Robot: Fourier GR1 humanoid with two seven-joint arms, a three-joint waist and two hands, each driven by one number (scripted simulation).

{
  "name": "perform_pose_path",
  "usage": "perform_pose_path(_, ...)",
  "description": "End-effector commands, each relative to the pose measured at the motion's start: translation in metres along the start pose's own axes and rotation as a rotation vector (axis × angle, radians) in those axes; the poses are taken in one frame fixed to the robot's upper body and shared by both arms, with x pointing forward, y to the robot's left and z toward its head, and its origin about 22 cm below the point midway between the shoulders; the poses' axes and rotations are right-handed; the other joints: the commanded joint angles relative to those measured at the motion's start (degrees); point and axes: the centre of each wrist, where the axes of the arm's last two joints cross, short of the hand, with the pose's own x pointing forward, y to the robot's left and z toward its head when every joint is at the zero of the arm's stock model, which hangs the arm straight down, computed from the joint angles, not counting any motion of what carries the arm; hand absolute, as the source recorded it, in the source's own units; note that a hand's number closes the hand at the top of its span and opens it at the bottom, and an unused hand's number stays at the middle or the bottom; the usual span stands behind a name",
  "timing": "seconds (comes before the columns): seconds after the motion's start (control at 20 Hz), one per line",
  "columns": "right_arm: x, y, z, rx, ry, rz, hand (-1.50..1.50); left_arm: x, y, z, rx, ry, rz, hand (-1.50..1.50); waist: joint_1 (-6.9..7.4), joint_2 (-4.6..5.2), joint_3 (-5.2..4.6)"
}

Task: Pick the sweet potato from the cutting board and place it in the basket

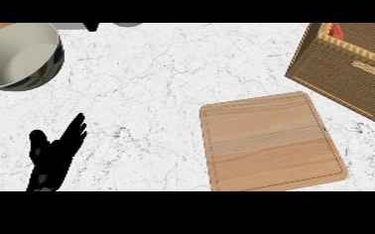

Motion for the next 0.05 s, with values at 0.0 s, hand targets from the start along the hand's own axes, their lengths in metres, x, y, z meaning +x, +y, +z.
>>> perform_pose_path(0.0,-0.0132,-0.0336,-0.0105,-0.03,0.028,-0.028,-1.5,-0.0211,0.0055,-0.0008,0.022,0.123,-0.002,0.0,-1.15,0.42,-0.73)
